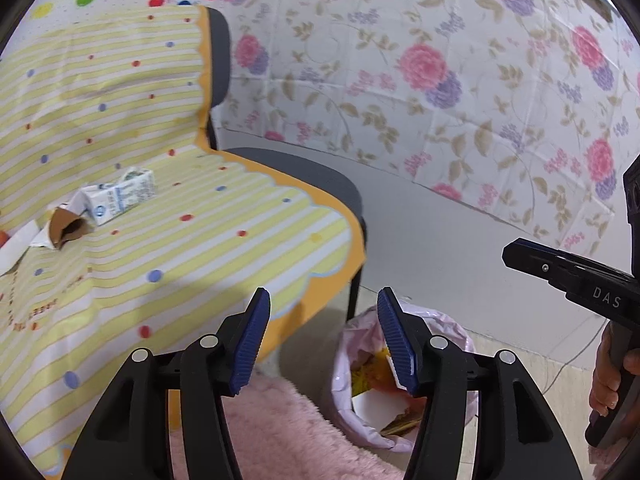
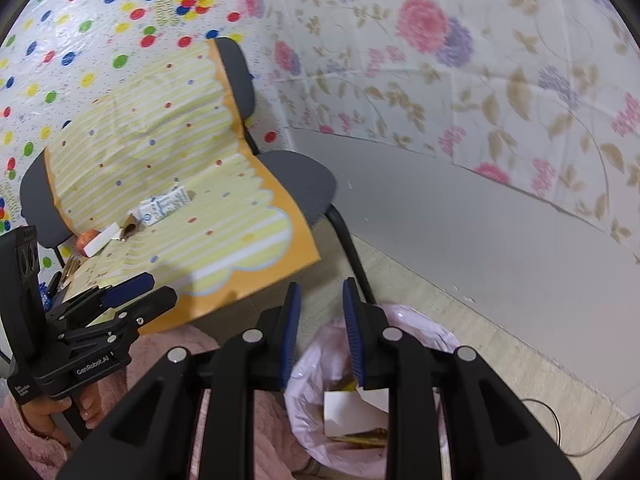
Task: Collect trash
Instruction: 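Return both tools to the chair above the brown leather piece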
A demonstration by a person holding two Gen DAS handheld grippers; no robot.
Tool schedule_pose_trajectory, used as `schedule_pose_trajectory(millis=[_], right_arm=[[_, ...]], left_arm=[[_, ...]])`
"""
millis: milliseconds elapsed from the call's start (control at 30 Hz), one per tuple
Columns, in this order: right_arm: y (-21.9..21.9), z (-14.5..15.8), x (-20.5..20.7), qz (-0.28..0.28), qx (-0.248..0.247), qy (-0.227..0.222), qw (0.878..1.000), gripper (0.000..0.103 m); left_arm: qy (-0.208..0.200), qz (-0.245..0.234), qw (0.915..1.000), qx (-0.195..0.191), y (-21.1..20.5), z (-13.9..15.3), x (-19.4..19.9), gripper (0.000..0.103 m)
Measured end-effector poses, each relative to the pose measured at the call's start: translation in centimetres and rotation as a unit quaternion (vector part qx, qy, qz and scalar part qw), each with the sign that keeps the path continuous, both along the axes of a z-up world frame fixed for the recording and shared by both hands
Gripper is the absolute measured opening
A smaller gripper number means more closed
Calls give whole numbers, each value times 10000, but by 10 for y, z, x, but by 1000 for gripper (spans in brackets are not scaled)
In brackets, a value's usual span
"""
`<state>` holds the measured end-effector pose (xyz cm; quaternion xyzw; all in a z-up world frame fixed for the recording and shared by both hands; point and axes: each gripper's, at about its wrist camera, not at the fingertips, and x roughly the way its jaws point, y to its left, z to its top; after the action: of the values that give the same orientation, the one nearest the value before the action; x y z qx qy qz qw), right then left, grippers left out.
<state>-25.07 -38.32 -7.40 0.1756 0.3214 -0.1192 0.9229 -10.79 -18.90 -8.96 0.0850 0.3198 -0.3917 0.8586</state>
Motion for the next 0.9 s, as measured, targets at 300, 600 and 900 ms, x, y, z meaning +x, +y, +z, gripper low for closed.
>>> schedule_pose_trajectory(millis=[300, 600, 900], right_arm=[[34, 14, 52, 582, -160, -48, 9982, 30], [76, 26, 118, 1248, -274, -73, 9918, 33], [108, 34, 177, 1713, -340, -101, 9846, 41]], left_arm=[[-146, 801, 9967, -2, 49, 15, 29, 62], [-71, 1696, 9855, 49, 104, 20, 68, 68], [12, 2389, 9710, 92, 152, 26, 108, 69]])
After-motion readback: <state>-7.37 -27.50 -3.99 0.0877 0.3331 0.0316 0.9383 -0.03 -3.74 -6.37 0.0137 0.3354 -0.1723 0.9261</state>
